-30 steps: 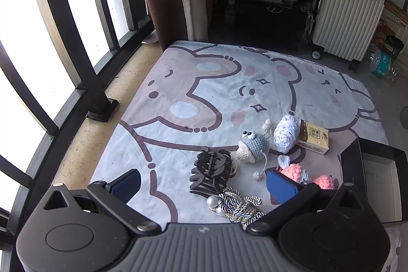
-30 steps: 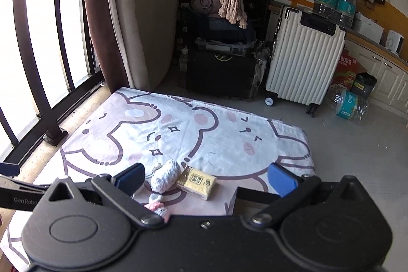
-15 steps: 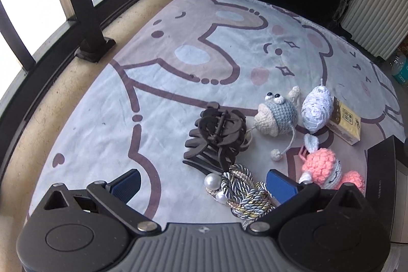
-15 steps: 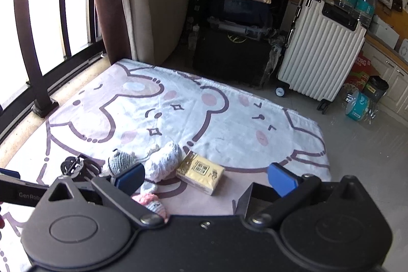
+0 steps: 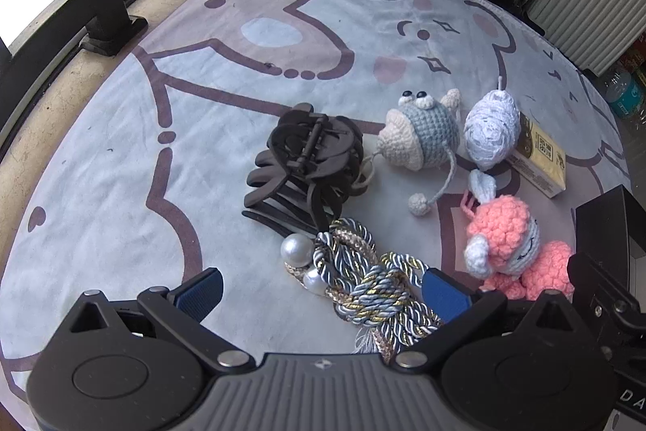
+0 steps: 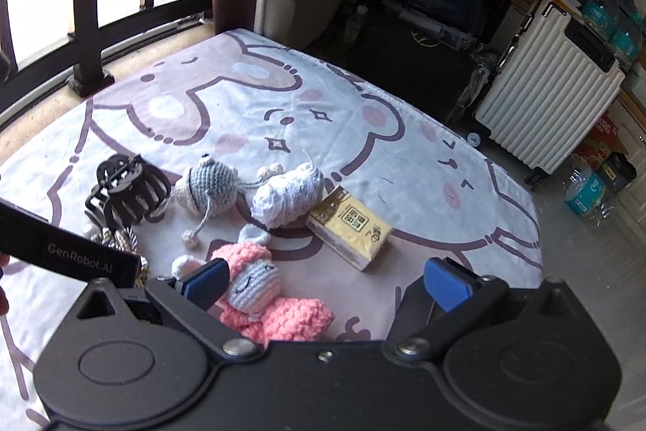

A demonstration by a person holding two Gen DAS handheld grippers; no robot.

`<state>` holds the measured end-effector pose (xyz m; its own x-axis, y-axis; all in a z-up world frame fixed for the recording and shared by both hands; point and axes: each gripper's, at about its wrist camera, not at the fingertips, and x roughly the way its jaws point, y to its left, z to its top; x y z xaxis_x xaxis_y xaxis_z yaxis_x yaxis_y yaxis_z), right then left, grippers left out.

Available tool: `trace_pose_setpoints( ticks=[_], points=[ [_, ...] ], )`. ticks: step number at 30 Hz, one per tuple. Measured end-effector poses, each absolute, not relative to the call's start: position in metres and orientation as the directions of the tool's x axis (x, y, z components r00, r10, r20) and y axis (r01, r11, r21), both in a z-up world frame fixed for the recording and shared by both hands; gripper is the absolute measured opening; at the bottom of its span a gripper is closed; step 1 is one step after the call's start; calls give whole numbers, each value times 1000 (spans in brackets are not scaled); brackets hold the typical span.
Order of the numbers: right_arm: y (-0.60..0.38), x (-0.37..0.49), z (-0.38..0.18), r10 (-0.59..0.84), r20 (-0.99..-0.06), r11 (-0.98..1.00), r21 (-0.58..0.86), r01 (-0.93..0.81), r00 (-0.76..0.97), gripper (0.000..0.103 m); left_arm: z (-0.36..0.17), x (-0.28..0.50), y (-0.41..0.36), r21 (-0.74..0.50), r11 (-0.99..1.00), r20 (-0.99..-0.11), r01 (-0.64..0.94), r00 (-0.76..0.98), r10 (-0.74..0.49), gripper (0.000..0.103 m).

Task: Organize objects
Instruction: 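Lower the left tool and close on the rope tassel while the right tool closes on the pink bunny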

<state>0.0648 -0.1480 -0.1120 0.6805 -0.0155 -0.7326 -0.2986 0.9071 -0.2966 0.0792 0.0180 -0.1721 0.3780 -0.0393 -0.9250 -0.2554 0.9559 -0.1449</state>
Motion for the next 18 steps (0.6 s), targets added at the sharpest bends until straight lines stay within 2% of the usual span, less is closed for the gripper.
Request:
trace_pose_setpoints(
  ticks=[11, 18],
  points=[
    [-150, 58, -143, -40, -756, 835, -384, -393, 653, 102, -191, 76, 18, -219, 931, -928, -292, 356, -107, 103],
    [-144, 62, -157, -27, -796, 822, -362, -440, 605, 88, -194, 74, 19, -226, 931, -935, -288, 332, -124, 103]
  ],
)
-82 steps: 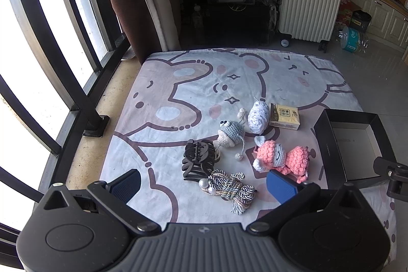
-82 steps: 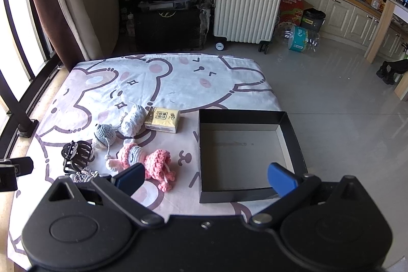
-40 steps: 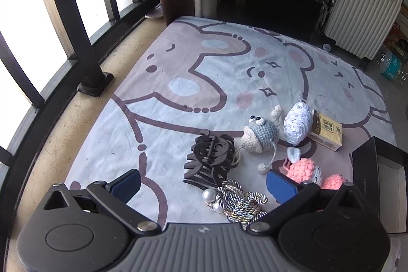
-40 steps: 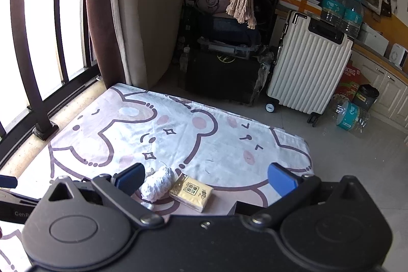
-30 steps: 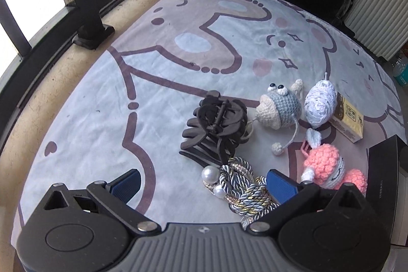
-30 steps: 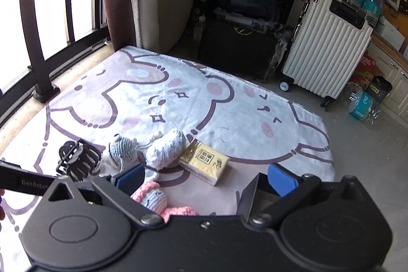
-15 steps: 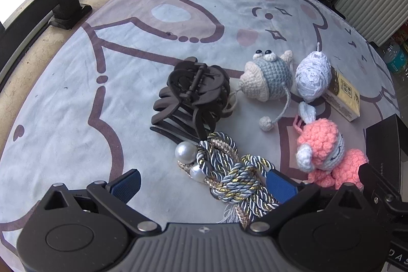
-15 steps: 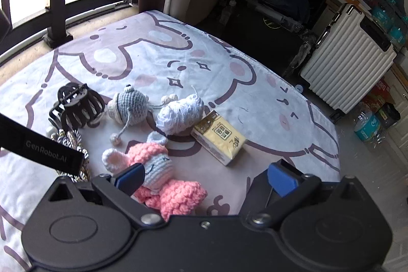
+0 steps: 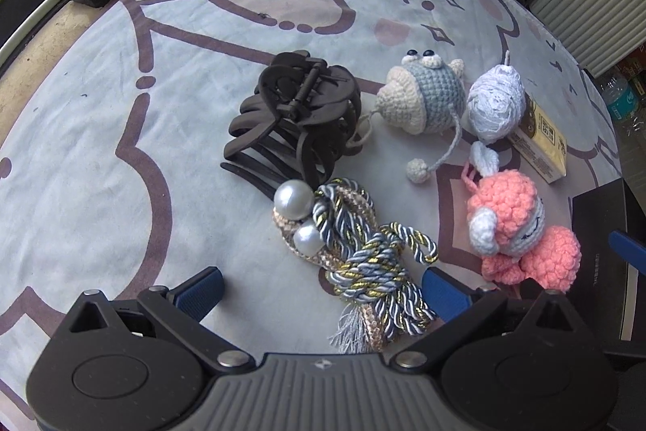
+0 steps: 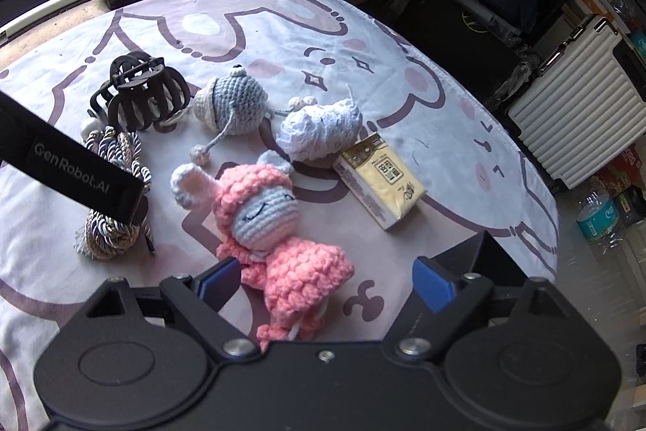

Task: Organize objects
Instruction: 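Lower the left tool and close on the rope tassel while the right tool closes on the pink bunny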

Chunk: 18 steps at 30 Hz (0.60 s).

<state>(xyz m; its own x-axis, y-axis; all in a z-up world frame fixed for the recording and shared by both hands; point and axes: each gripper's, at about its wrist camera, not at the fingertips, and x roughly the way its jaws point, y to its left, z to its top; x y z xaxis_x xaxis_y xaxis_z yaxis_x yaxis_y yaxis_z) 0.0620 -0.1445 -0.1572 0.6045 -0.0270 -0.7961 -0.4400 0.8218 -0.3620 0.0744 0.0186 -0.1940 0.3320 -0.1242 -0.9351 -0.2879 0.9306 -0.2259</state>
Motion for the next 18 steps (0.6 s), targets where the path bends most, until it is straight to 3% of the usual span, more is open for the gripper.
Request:
trace_pose_setpoints(
  ticks=[4, 9, 11, 12, 16, 18],
  points=[
    [-142, 66, -164, -41, -837, 830, -332, -447, 546, 78, -195, 73, 20, -238, 926, -932, -292, 337, -134, 103],
    [-156, 77, -166, -34, -910, 924, -186, -334, 413, 39, -192, 70, 23, -245, 933, -927, -265, 346, -146, 98],
    [-164, 79, -168, -4, -936, 958, -105, -268, 353, 26, -188, 69, 21, -248, 941, -921, -229, 356, -156, 90],
    [-167, 79, -168, 13, -944, 968, -70, -241, 330, 17, -186, 69, 20, -253, 946, -916, -202, 364, -168, 82],
    [-171, 78, -168, 82, -960, 985, 36, -171, 269, 7, -179, 69, 15, -290, 948, -899, -128, 376, -224, 49],
    [-171, 75, -166, 131, -959, 984, 94, -154, 250, 3, -177, 69, 13, -280, 954, -899, -109, 377, -221, 46]
  ],
)
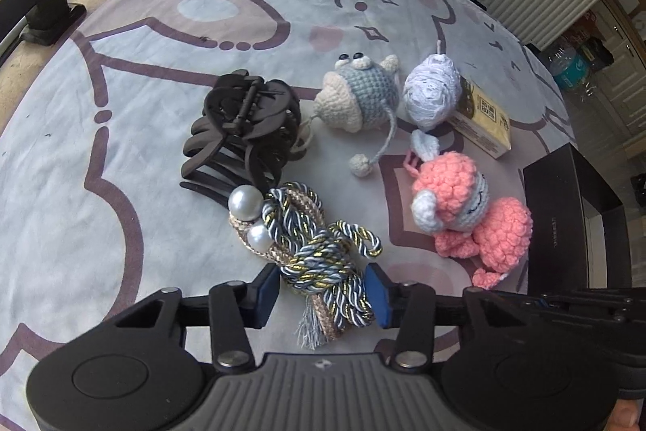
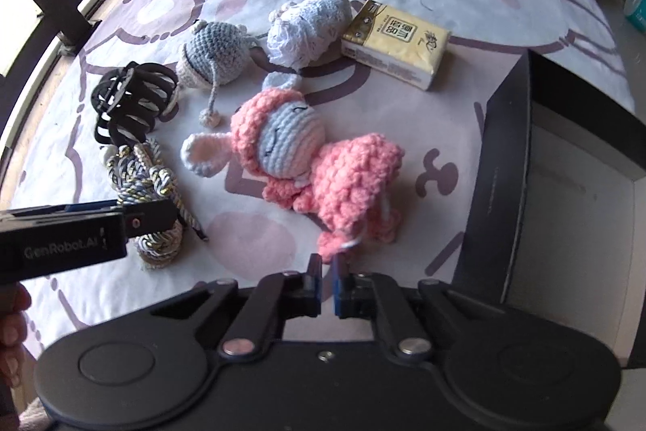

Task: Organize objects
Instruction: 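Lower the left tool and close on the rope tassel while the right tool closes on the pink bunny, then lift the rope tassel with the left tool while the right tool lifts the pink bunny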

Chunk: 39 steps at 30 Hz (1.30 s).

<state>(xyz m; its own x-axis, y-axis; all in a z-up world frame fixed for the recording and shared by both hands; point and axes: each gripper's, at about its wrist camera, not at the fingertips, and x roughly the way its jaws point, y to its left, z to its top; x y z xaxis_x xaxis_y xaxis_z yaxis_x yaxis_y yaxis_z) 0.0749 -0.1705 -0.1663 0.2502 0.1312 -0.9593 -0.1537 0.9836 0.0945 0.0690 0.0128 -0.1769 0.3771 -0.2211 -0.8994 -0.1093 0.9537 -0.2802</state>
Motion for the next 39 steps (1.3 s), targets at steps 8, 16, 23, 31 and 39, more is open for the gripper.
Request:
trace_pose_setpoints(
  ticks=[8, 16, 23, 31, 39],
  points=[
    [-167, 67, -145, 168, -940, 977, 119, -177, 297, 6, -169, 64, 7, -213, 977, -908, -25, 376, -188, 41],
    [-196, 83, -126, 113, -891, 993, 88, -77, 439, 47, -161, 53, 2, -43, 985, -926, 167, 364, -102, 38],
    [-190, 93, -152, 99, -919, 995, 79, -68, 381, 48, -164, 49, 11, -49, 983, -930, 176, 350, -109, 39],
    [-197, 93, -162, 205, -942, 961, 245, 127, 268, 21, -168, 52, 12, -73, 991, -936, 113, 334, -107, 43],
    [-197, 76, -159, 422, -881, 813, 472, 341, 213, 14, -169, 49, 16, -78, 995, -937, 54, 337, -92, 50]
  ],
)
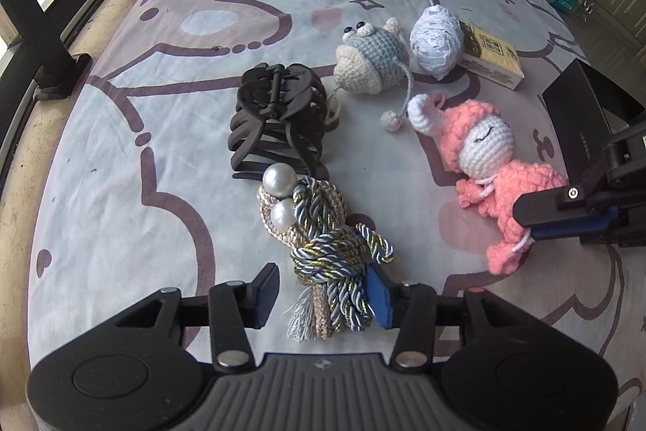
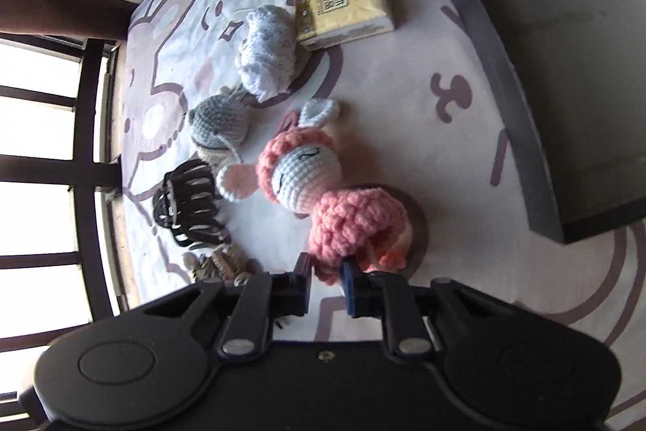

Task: Organize objects
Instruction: 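Lift the rope tassel with the left tool while the right tool lifts the pink bunny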

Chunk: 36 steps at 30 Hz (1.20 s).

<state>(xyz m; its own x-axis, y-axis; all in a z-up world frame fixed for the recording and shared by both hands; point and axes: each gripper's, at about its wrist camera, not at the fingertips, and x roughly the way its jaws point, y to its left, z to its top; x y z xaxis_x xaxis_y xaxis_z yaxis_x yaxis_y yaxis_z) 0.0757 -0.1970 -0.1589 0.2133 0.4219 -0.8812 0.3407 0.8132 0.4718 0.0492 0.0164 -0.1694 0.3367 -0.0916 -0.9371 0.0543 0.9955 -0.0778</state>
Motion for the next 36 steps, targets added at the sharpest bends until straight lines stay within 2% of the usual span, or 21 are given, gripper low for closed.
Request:
trace_pose_setpoints(
  ticks=[2, 5, 6, 7, 10, 11, 12, 20, 23, 27, 32, 33, 36],
  points=[
    [-184, 74, -153, 434, -879, 827, 476, 299, 197, 16, -170, 49, 18, -77, 996, -937, 47, 338, -89, 51],
    [-168, 72, -142, 420, -888, 864, 454, 216, 187, 35, -170, 49, 21, -88, 995, -936, 39, 340, -96, 52],
    [-166, 71, -134, 404, -892, 884, 438, 162, 205, 37, -170, 49, 22, -96, 995, -935, 37, 340, -103, 52],
    [-162, 70, -125, 384, -893, 901, 418, 114, 233, 38, -171, 49, 23, -104, 994, -934, 33, 341, -109, 52],
    [-159, 68, -96, 276, -886, 957, 287, -26, 373, 55, -173, 49, 26, -135, 991, -933, 12, 334, -131, 52],
    [-157, 68, -90, 241, -872, 970, 234, -69, 426, 63, -174, 50, 27, -141, 990, -933, 9, 333, -136, 52],
    [-158, 68, -88, 216, -860, 976, 192, -98, 462, 66, -174, 50, 27, -146, 989, -932, 8, 333, -140, 52],
    [-157, 86, -131, 181, -890, 968, 88, -233, 417, 64, -181, 55, 34, -238, 969, -932, -62, 295, -210, 52],
    [-148, 87, -142, 149, -907, 947, 17, -320, 394, 60, -184, 58, 40, -271, 955, -931, -120, 285, -228, 52],
    [-139, 89, -152, 161, -927, 927, 23, -375, 340, 57, -186, 62, 44, -288, 942, -930, -174, 287, -231, 52],
    [-135, 92, -169, 110, -959, 948, 22, -318, 260, 56, -188, 64, 48, -300, 929, -927, -218, 294, -230, 50],
    [-137, 92, -170, 109, -961, 956, 31, -293, 253, 54, -188, 64, 47, -288, 933, -930, -216, 294, -219, 44],
    [-149, 94, -168, 145, -962, 976, 99, -196, 234, 47, -186, 62, 46, -272, 943, -932, -190, 295, -209, 40]
  ],
)
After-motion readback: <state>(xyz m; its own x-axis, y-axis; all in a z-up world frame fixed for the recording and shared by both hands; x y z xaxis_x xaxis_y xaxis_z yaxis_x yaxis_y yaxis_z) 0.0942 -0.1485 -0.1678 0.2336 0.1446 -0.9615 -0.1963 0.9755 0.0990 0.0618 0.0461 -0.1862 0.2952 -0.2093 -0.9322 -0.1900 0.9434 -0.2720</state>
